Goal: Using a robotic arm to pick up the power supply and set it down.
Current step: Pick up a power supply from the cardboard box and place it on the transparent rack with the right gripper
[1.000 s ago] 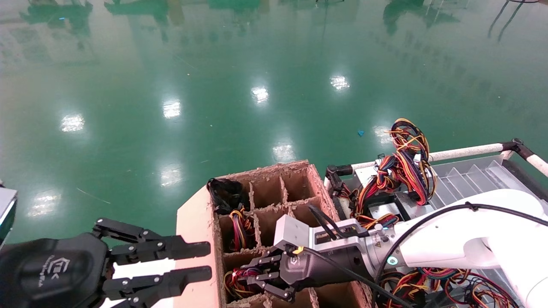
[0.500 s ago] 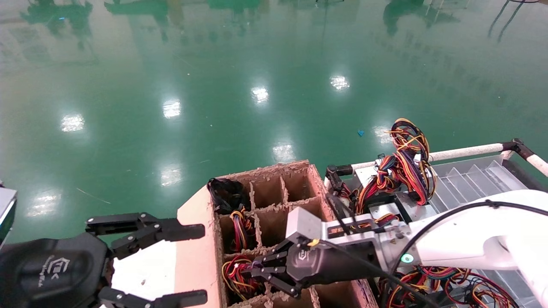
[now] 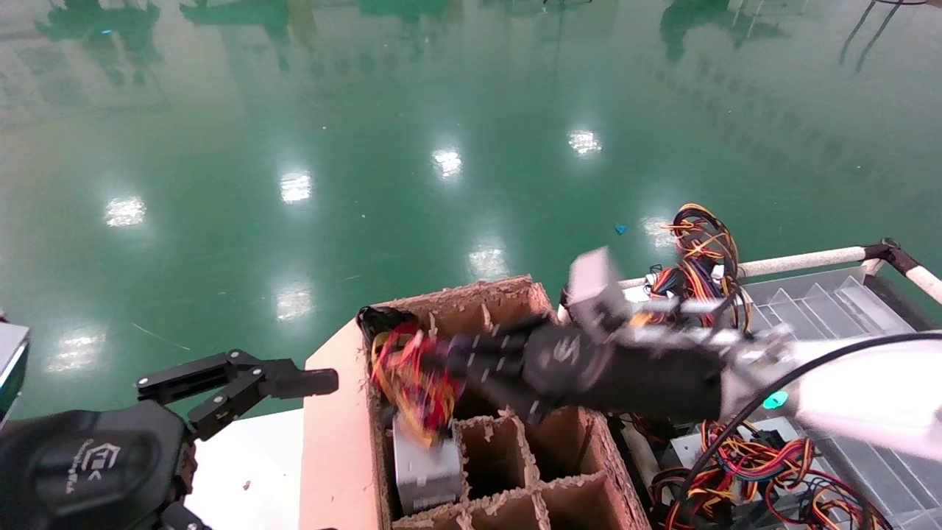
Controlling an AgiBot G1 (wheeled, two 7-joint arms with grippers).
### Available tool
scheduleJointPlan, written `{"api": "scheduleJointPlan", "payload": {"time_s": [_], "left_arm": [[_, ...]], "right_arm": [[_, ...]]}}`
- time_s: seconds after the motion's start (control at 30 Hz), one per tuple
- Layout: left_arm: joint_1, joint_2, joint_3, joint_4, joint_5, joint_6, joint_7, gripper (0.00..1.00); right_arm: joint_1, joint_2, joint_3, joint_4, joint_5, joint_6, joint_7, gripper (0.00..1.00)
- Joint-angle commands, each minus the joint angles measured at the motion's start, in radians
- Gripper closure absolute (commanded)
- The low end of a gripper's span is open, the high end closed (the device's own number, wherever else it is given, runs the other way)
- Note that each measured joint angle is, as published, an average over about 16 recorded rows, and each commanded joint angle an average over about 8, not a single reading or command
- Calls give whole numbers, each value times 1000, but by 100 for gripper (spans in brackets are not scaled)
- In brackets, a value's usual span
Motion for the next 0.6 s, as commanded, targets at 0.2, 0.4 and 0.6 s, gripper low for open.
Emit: {"api": "scheduleJointPlan", "payload": {"time_s": [0.2, 0.4, 0.6], "left_arm": [[0, 0, 0, 0, 0, 0, 0, 0], [0, 0, 0, 0, 0, 0, 0, 0], [0, 0, 0, 0, 0, 0, 0, 0]], "right_arm": [[31, 69, 35, 60, 117, 5, 29, 100], [129, 133, 41, 72, 145, 14, 47, 100], [254, 218, 27, 39, 103, 46, 49, 100]]}}
